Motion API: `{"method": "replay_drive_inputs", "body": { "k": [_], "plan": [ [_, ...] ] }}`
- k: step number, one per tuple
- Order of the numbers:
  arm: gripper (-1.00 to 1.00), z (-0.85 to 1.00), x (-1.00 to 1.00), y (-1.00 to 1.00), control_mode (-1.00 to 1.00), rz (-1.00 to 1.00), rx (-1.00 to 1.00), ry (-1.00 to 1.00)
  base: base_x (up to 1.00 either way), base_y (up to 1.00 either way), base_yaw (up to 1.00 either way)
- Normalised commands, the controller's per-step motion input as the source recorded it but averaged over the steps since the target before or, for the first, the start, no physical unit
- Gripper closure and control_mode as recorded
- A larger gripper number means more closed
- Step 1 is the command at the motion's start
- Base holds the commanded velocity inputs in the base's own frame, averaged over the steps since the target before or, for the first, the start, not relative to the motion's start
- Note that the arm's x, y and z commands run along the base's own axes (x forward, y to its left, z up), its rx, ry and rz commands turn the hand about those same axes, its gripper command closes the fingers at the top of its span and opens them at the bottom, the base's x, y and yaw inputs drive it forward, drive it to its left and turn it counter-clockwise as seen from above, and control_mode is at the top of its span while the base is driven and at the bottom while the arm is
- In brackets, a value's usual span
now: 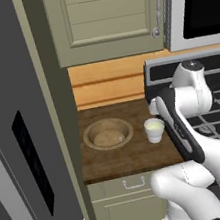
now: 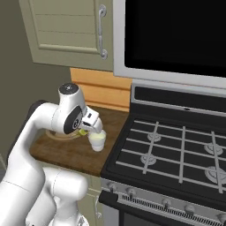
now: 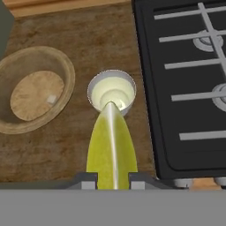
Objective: Grab a lemon wedge from the fridge and one ice cube from the ice bowl, and put them in the glass of lemonade.
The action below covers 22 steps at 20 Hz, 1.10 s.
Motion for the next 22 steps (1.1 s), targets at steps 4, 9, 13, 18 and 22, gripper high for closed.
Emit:
{"method": "replay_drive_inputs", "body": {
  "k": [4,9,13,18,22],
  "plan": [
    [1.0,-0.02,0.3,0.0,-1.0,0.0,0.0,0.0,0.0,0.0,0.0],
    [1.0,0.0,0.63,0.0,-1.0,-0.02,0.0,0.04,0.0,0.0,0.0],
    [1.0,-0.15,0.56,-0.02,-1.0,-0.02,0.0,0.06,0.0,0.0,0.0],
    [1.0,-0.34,0.27,-0.06,-1.0,0.0,0.0,0.07,0.0,0.0,0.0],
    [1.0,-0.12,0.34,0.0,-1.0,0.0,0.0,0.05,0.0,0.0,0.0]
  ]
}}
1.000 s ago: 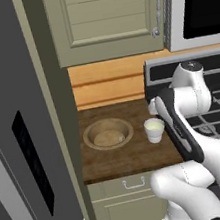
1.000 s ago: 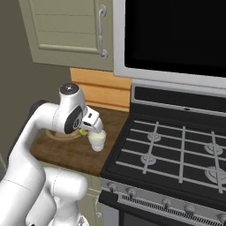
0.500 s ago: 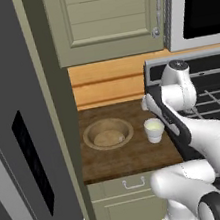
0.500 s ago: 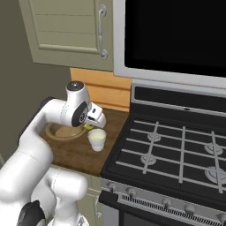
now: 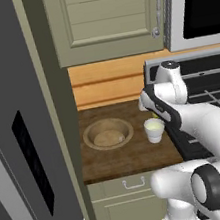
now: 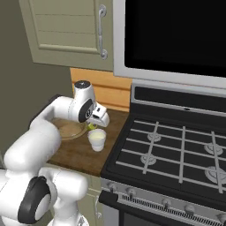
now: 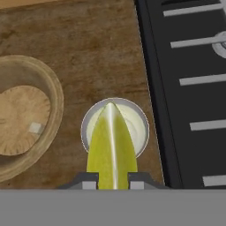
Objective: Grab a lemon wedge from the fridge and one ice cube from the ice bowl, and put them in the glass of lemonade.
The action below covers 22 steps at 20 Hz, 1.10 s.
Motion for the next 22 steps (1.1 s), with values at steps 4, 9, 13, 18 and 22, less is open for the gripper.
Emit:
{"method": "replay_drive_inputs", "body": {
  "k": [4,9,13,18,22],
  "plan": [
    [1.0,-0.11,0.36,0.0,-1.0,0.0,0.0,0.0,0.0,0.0,0.0],
    [1.0,-0.29,0.23,-0.03,-1.0,0.0,0.0,0.0,0.0,0.0,0.0],
    [1.0,-0.17,0.02,-0.08,-1.0,0.0,0.0,0.0,0.0,0.0,0.0],
    [1.0,0.0,0.05,0.0,-1.0,0.0,0.0,0.0,0.0,0.0,0.0],
    [1.0,-0.05,0.23,0.0,-1.0,-0.01,0.0,0.0,0.0,0.0,0.0]
  ]
}}
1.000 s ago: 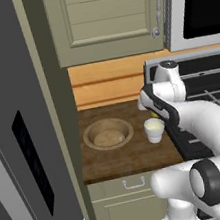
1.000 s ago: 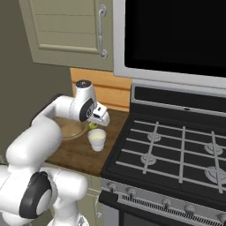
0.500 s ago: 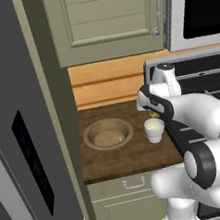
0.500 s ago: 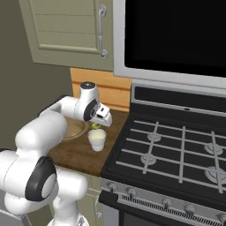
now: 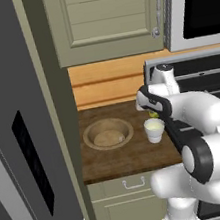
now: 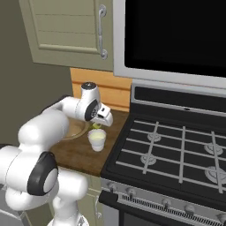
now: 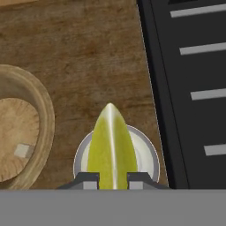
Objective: Grab a lemon wedge from the fridge and one ice cube from the ice bowl, and put them in the glass of lemonade.
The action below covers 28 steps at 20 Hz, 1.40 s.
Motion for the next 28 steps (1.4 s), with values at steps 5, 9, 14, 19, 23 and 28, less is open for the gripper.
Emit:
{"method": "replay_drive_inputs", "body": {
  "k": [5,9,14,19,23,28],
  "plan": [
    [1.0,-0.14,0.08,0.0,-1.0,-0.01,0.0,0.0,0.0,0.0,0.0],
    [1.0,-0.01,-0.15,0.0,-1.0,0.0,0.0,-0.07,0.0,0.0,0.0],
    [1.0,0.0,-0.07,0.0,-1.0,0.0,0.0,-0.06,0.0,0.0,0.0],
    [1.0,0.0,0.0,0.0,-1.0,0.0,0.0,0.0,0.0,0.0,0.0],
    [-1.0,0.0,0.0,0.0,-1.0,0.0,0.0,0.0,0.0,0.0,0.0],
    [-1.0,0.0,0.03,0.0,-1.0,0.0,0.0,0.02,0.0,0.0,0.0]
  ]
}}
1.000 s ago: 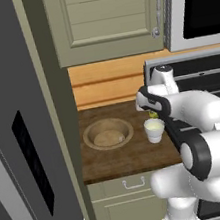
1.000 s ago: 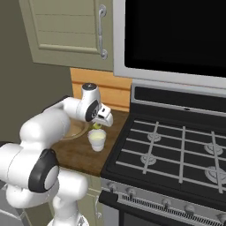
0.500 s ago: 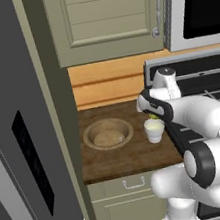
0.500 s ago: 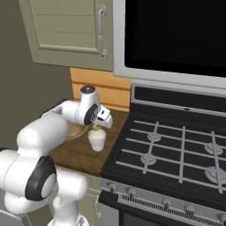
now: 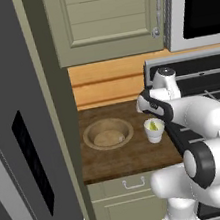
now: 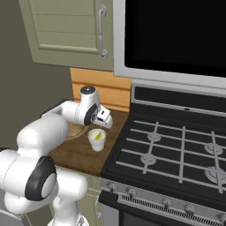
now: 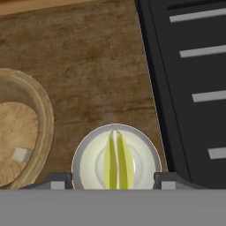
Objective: Grab a lemon wedge from the fridge and one ice cube from the ice bowl, and put them in the glass of lemonade.
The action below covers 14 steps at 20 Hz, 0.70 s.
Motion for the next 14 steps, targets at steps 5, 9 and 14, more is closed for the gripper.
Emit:
{"method": "replay_drive_inputs", "body": {
  "k": [5,9,14],
  "plan": [
    [-1.0,0.0,0.02,0.0,-1.0,0.0,0.0,0.02,0.0,0.0,0.0],
    [-1.0,0.08,0.0,0.0,-1.0,0.0,0.0,0.0,0.0,0.0,0.0],
    [-1.0,0.4,-0.03,0.0,-1.0,0.0,0.04,-0.02,0.0,0.0,0.0]
  ]
}}
